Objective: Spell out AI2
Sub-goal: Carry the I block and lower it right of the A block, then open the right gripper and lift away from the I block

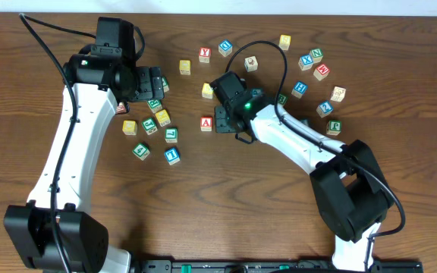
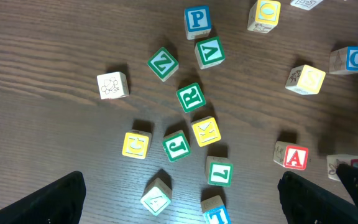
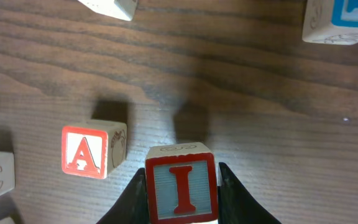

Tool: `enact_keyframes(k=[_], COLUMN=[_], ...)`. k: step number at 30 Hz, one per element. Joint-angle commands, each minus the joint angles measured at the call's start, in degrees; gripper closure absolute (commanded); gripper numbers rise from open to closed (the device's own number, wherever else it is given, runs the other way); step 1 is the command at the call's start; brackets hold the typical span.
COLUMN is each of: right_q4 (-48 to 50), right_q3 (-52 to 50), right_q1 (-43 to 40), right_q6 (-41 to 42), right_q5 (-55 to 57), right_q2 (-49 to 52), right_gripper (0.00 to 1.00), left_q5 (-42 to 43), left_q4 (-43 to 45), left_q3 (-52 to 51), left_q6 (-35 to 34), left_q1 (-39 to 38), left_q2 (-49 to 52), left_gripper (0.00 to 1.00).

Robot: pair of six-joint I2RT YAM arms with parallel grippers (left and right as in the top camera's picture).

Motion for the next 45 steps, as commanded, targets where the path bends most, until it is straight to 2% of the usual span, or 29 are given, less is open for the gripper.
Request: enact_keyframes(k=[1, 13, 38, 42, 45], right_q4=[1.0, 4.4, 10.5, 10.5, 10.8], right_q3=[-1.3, -3.3, -5.6, -5.6, -5.5], right_q1=[1.4, 3.3, 3.6, 3.6, 3.6], right_q6=[1.0, 2.0, 2.4, 2.4, 2.4], right_q5=[3.0, 7.5, 8.0, 7.7, 7.1], right_q2=[0.7, 0.7, 3.0, 3.0, 3.0], right_gripper=[0.81, 0.77, 0.70, 0.63, 0.55], left_q5=[-0.7, -0.7, -0.7, -0.7, -0.7], left_q4=[-0.1, -0.1, -0.1, -0.1, -0.1], left_q3=[1.2, 1.2, 1.2, 1.2, 1.2], left_q6=[0.4, 0.4, 0.4, 0.4, 0.3], left_q1=[0.3, 0.3, 0.3, 0.3, 0.3], left_q2=[-0.5, -0.5, -0.5, -0.5, -0.5], left_gripper=[0.02, 0.02, 0.02, 0.02, 0.02])
